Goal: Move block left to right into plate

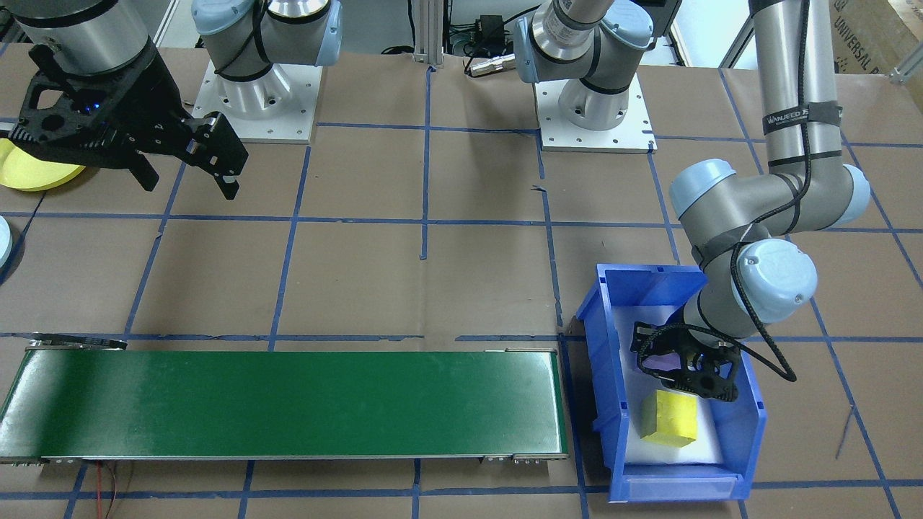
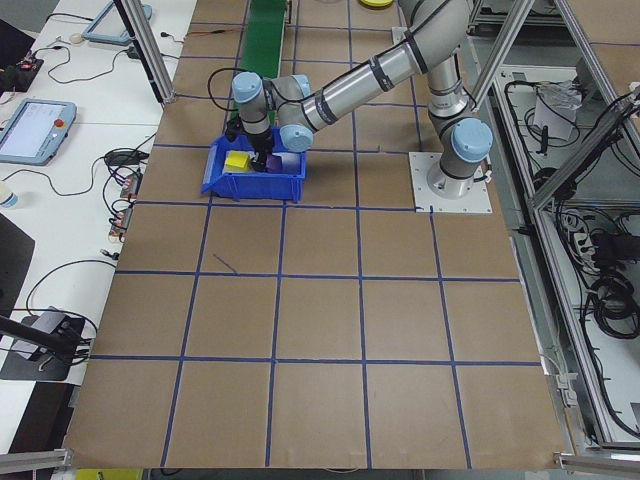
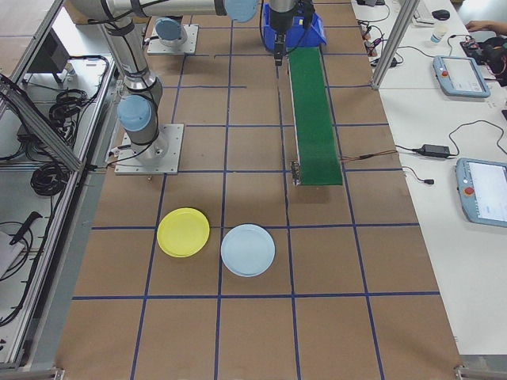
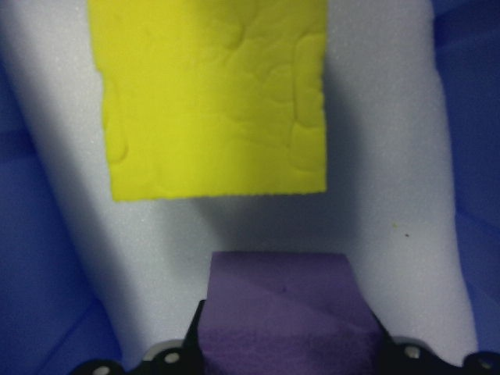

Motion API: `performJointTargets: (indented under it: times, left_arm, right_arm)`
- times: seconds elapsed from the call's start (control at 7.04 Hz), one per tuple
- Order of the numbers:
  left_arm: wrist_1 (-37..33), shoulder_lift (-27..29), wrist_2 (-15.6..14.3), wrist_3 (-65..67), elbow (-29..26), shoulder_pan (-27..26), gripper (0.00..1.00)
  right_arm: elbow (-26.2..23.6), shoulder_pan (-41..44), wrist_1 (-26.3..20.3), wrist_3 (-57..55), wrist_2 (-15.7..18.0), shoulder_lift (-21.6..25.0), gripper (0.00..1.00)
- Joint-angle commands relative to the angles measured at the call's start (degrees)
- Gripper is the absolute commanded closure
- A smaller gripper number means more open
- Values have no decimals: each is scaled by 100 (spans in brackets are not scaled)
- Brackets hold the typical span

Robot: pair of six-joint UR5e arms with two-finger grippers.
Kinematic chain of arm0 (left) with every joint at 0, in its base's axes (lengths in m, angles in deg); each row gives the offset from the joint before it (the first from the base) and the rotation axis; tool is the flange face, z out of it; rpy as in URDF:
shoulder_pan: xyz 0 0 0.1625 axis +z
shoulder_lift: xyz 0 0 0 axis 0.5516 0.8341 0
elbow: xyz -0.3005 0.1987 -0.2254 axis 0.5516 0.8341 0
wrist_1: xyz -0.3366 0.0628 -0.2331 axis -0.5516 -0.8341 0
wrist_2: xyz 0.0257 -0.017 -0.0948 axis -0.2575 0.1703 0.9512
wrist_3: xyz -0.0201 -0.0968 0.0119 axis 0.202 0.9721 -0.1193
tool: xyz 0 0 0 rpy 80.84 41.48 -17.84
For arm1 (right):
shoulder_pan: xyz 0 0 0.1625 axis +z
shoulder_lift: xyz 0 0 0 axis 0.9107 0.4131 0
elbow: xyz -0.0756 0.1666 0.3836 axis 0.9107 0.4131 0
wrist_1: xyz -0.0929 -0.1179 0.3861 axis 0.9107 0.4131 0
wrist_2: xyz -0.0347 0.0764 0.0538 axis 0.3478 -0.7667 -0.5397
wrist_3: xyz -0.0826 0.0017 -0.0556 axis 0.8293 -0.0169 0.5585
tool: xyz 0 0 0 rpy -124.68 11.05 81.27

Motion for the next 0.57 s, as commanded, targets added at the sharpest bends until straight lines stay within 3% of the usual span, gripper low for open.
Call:
performJointTargets:
  times: [0.0,0.14,0.43]
  left_arm:
    - [-49,-747,85,36,-61,6,65]
    - [-58,-1213,199,45,-61,-12,65]
    - [11,-1621,1074,307,-105,-126,65]
  right_arm:
    - [0,11,1,0,16,9,0]
    - [0,-7,10,0,8,0,0]
    - [0,-7,1,9,60,9,0]
